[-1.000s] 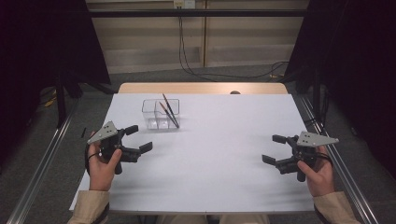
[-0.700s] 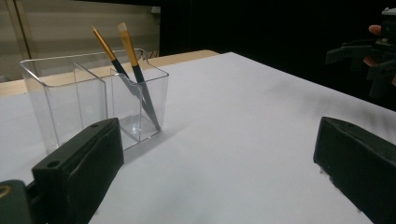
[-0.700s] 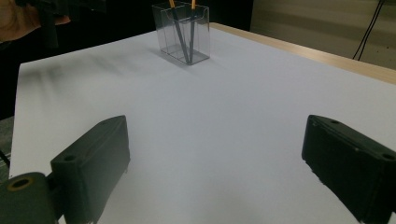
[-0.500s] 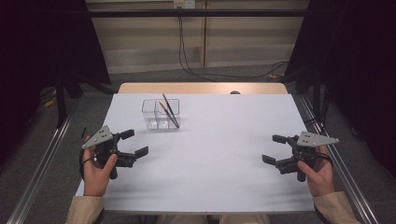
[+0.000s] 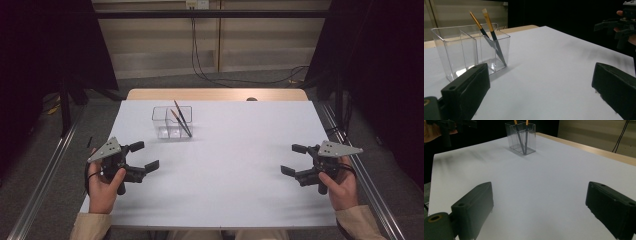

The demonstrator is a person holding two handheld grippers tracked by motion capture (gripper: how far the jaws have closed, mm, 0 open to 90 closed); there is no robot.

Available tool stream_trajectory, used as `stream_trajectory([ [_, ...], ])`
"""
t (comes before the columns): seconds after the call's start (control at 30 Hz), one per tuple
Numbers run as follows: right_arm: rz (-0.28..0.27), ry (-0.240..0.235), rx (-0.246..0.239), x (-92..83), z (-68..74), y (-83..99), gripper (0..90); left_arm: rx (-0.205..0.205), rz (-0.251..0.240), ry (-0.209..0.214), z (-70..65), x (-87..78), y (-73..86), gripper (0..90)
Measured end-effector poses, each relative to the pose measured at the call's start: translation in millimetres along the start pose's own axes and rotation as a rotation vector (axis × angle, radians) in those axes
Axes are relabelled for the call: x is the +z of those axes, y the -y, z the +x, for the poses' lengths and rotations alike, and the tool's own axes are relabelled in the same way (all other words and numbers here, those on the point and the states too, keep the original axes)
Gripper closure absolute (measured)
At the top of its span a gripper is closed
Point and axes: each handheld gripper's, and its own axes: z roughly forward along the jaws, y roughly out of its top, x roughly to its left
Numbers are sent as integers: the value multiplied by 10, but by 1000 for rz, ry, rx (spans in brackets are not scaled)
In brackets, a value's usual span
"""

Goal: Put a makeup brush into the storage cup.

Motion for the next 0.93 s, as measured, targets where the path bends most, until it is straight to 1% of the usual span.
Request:
stream_trajectory([
  [0.07, -2, 0, -1, 1, -2, -3, 73, -6, -6, -2, -4, -6, -4, 14],
  [0.27, -1, -1, -4, 4, -1, -3, 73, 4, -1, 1, -21, -11, -5, 14],
  [0.33, 0, 1, -4, 2, -3, -3, 73, -2, -7, 4, -29, -5, -1, 14],
  [0.43, -1, 1, -6, 2, 0, -5, 73, 2, 1, 5, -32, -8, -3, 14],
  [0.5, -1, 0, -5, 3, 0, -5, 74, 1, -6, 6, -39, -8, -5, 14],
  [0.67, 2, 0, -5, 9, -3, 0, 73, 6, -1, 11, -39, -7, -4, 14],
  [0.93, 2, 0, -6, 10, -5, 2, 73, 0, -8, 10, -40, -6, -6, 14],
])
